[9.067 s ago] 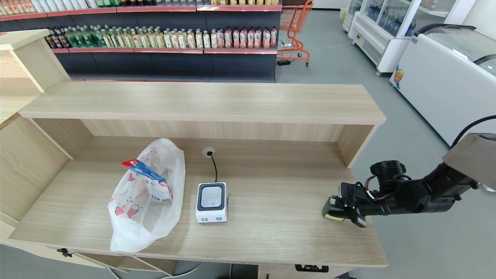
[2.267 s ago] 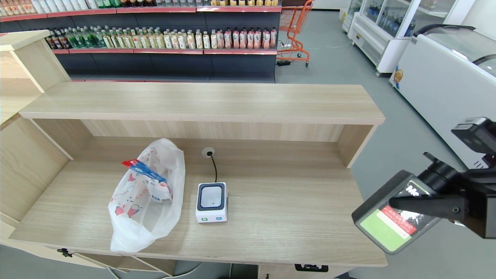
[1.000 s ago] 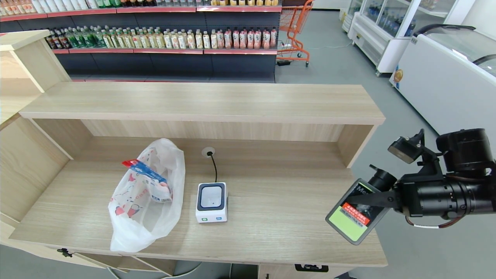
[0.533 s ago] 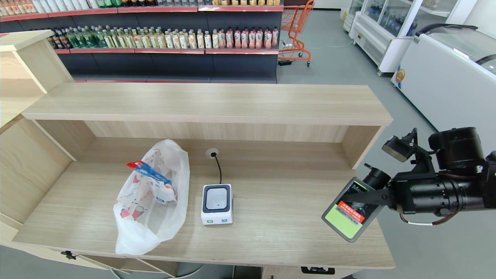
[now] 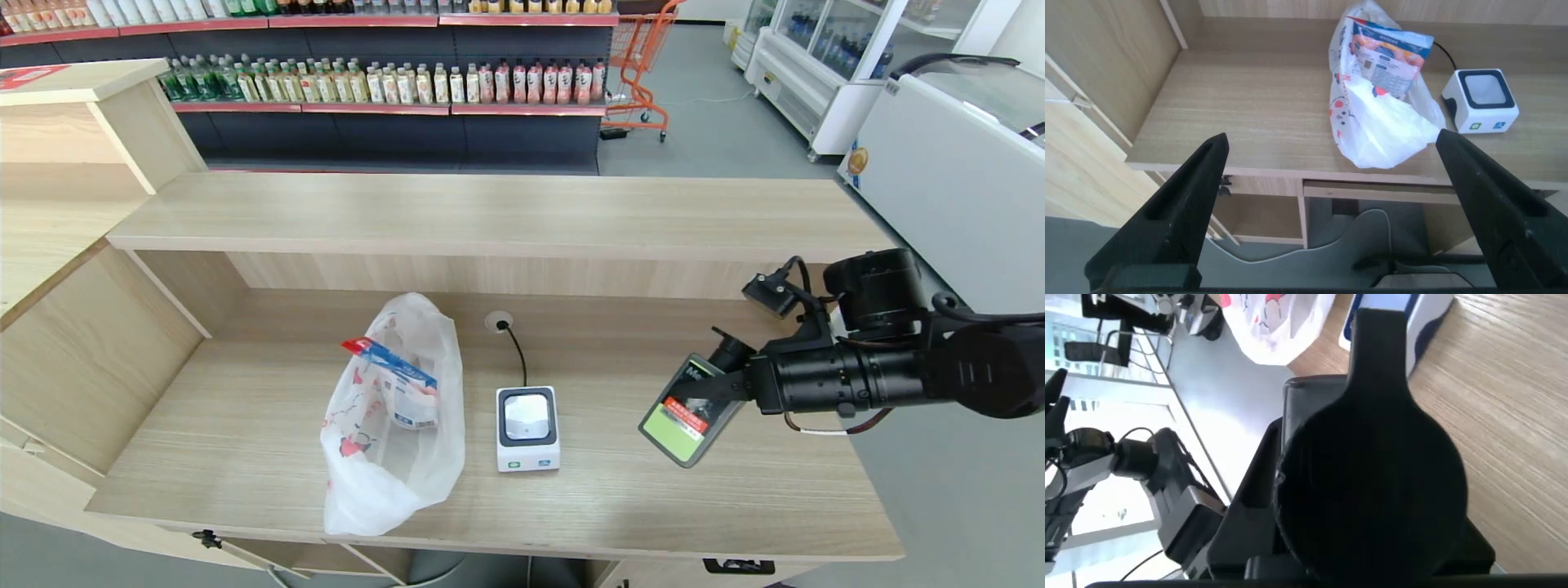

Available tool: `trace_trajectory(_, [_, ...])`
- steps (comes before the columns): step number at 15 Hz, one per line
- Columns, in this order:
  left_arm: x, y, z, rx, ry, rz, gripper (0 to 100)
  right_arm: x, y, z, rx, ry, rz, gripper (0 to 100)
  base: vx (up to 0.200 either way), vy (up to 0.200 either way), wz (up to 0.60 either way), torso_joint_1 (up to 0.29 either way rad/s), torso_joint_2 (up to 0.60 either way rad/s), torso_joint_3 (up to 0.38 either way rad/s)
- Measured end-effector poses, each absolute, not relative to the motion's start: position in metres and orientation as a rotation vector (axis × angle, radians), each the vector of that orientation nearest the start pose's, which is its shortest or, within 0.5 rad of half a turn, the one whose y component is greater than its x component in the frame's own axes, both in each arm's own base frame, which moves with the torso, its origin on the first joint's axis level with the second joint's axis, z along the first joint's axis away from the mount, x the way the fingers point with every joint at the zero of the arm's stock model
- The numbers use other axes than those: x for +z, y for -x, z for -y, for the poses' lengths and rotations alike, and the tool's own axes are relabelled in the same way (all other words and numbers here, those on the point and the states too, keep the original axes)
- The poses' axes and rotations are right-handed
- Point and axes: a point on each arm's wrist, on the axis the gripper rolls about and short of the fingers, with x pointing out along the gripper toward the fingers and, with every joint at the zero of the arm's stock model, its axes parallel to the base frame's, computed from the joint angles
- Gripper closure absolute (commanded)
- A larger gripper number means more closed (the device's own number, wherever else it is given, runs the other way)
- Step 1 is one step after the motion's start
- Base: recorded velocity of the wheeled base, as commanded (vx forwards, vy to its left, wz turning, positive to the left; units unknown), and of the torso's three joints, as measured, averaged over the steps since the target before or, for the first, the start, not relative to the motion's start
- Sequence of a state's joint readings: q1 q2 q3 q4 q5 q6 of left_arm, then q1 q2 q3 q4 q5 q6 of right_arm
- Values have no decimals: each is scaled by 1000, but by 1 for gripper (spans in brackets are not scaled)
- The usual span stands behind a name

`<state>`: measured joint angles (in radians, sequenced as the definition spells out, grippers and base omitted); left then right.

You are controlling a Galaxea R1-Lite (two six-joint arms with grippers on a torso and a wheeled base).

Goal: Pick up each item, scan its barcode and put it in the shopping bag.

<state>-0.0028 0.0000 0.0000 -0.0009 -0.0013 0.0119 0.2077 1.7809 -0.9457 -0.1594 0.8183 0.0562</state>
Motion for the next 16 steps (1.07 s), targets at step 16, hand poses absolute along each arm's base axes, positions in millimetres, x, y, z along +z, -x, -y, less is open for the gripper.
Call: trace_trajectory(16, [76,23,0,-4,-9,1,0,90,-369,-158,882,-102,-719,100,0,0,0,0,0,0])
